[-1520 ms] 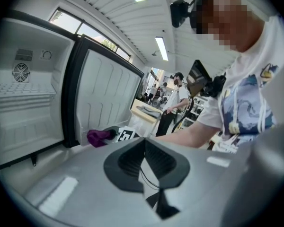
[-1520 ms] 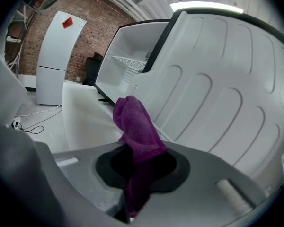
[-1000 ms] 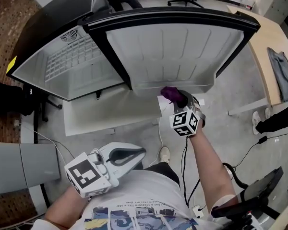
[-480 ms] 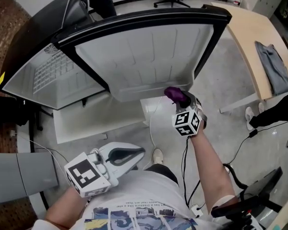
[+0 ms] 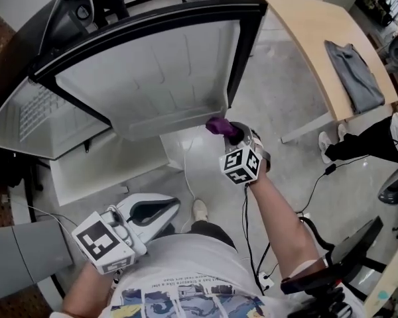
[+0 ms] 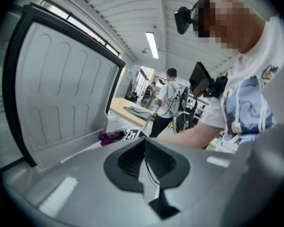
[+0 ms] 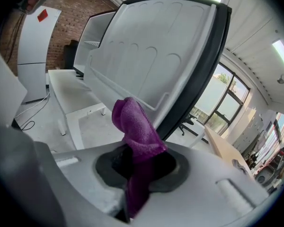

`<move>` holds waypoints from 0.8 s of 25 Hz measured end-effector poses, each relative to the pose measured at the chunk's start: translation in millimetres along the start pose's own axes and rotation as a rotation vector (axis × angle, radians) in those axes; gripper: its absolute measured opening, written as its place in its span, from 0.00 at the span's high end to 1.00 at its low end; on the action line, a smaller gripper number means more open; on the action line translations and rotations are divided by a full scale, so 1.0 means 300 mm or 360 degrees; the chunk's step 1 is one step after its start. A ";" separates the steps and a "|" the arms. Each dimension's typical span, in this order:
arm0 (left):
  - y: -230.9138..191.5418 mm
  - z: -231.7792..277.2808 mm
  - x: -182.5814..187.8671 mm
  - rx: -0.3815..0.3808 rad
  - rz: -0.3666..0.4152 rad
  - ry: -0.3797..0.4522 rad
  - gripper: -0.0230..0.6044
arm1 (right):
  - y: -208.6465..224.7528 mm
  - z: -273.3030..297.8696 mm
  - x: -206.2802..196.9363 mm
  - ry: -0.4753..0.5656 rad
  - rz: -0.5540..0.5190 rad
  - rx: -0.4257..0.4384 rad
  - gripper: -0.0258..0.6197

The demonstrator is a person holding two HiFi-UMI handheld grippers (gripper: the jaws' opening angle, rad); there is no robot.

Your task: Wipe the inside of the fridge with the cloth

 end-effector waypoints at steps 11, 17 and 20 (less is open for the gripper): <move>0.004 -0.035 -0.079 0.0111 -0.0110 -0.0072 0.95 | -0.053 -0.175 -0.048 -0.0090 0.0323 0.0183 0.88; 0.009 -0.149 -0.086 0.0228 -0.0050 -0.0040 0.95 | -0.151 -0.323 0.052 0.0042 0.0549 0.0335 0.88; 0.051 -0.246 -0.124 0.0287 -0.0043 -0.0022 0.95 | -0.235 -0.396 0.113 0.0092 0.0566 0.0398 0.88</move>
Point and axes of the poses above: the fingertips, and each gripper's own axes: z forward along the fingers, y to its right, x out of its top, the point moved 5 cm from there along -z, backward along the fingers, and after that the axes turned 15 degrees about z, right-handed, at the moved point
